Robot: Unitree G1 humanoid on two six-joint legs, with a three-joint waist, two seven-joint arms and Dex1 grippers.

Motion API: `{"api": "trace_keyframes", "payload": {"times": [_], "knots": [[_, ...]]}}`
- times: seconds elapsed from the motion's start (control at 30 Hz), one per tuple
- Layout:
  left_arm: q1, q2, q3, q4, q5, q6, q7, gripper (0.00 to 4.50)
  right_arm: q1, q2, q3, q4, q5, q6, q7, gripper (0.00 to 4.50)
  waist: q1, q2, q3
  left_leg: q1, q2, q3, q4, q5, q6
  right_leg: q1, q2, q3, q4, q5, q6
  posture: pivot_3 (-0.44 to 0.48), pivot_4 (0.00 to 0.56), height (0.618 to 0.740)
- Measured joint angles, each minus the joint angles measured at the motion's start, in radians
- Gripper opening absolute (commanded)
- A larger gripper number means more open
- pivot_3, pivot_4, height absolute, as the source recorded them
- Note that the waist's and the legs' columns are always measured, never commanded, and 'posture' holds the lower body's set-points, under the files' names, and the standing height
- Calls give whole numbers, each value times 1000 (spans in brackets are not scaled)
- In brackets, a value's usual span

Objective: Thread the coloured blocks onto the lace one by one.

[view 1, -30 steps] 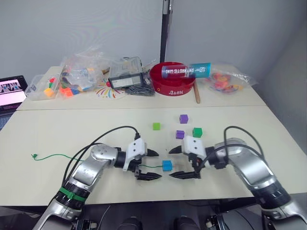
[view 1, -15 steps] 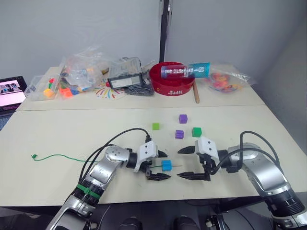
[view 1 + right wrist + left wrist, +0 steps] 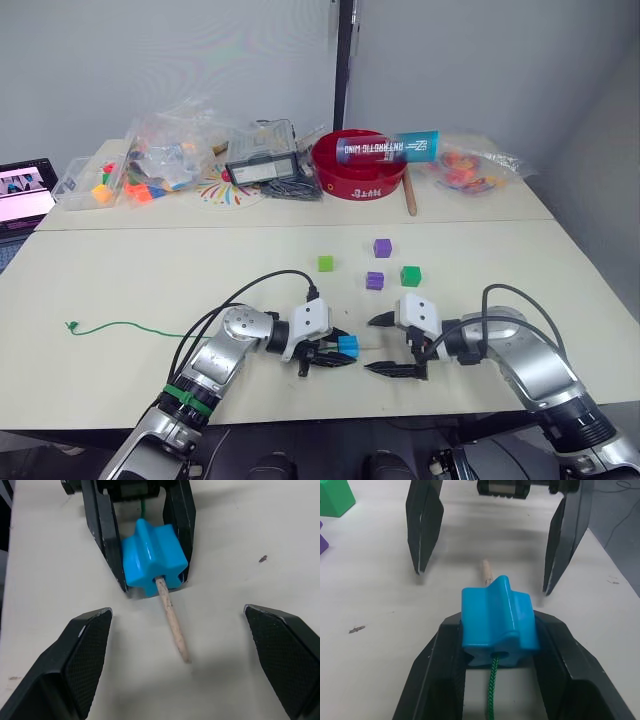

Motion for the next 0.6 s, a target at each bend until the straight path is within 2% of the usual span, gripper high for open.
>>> {"api": "trace_keyframes", "payload": {"times": [0.07, 0.1, 0.3, 0.37, 0.53, 0.6], "knots": [[0, 0, 0, 0, 2, -2, -1, 1354, -17, 4, 4, 19, -9, -13, -4, 4500, 1, 0, 0, 0, 0, 0, 0, 0, 0, 0, 0, 0, 0, 0, 0, 0, 150, 740], [0, 0, 0, 0, 2, -3, -1, 1354, -19, 4, 4, 24, -12, -18, -4, 4236, 1, 0, 0, 0, 0, 0, 0, 0, 0, 0, 0, 0, 0, 0, 0, 0, 150, 740], [0, 1, 0, 0, 5, -4, -2, 1354, -15, 3, 22, 45, -35, -72, 15, 2335, 0, 0, 0, 0, 0, 0, 0, 0, 0, 0, 0, 0, 0, 0, 0, 0, 150, 740], [0, 0, 0, 0, 5, -4, -2, 1354, -11, 0, 24, 46, -35, -85, 25, 1533, 0, 0, 0, 0, 0, 0, 0, 0, 0, 1, 0, 0, 0, 0, 0, 0, 150, 740], [0, 0, 0, 1, 6, -4, -1, 1354, 1, -12, 24, 46, -35, -117, 38, 0, 1, 0, 0, 1, 0, 0, 0, 0, 0, 1, 0, 0, 0, 0, 0, 0, 150, 740], [-2, 4, 3, 2, 7, -4, 1, 1354, 5, -19, 27, 46, -35, -127, 44, 0, 1, 0, 0, 1, 0, 0, 0, 0, 0, 1, 0, 0, 0, 0, 0, 0, 150, 740]]}}
